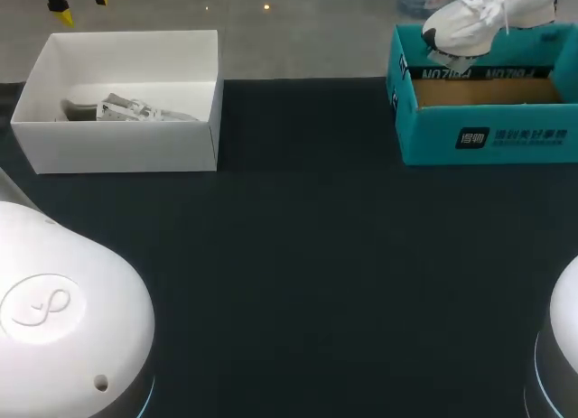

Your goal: Take the shoe out of the shoebox, open the shoe tongue, remove and reinsert the insole, then place the shoe into the shoebox

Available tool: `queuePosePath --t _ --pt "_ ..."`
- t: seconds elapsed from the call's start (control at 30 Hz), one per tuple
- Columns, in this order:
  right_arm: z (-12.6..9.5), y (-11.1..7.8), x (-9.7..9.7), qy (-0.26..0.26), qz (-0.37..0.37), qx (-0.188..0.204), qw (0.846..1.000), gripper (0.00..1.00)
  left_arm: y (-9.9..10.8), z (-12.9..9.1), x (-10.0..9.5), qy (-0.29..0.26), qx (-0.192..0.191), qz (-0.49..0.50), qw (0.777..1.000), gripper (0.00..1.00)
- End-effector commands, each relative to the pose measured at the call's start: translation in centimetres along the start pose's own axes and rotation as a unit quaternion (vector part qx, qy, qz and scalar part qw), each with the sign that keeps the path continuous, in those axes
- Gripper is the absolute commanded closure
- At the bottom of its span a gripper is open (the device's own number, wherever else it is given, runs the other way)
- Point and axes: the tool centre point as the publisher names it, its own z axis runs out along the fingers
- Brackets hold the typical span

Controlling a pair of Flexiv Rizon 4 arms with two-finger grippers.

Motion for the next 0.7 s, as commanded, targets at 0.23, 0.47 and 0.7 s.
queuePosePath --t 0.23,0.47,0.7 --pt "-1.4 -5.8 4.7 -0.031 -0.001 -0.035 0.999 1.0 0.1 0.0 0.0 0.001 0.0 0.0 1.0 0.0" --pt "-1.7 -9.7 7.1 -0.027 0.01 -0.037 0.999 1.0 0.1 0.0 0.0 0.001 0.0 0.0 1.0 0.0" --pt "-2.4 -13.6 10.1 -0.015 0.001 -0.053 0.998 1.0 0.1 0.0 0.0 0.001 0.0 0.0 1.0 0.0"
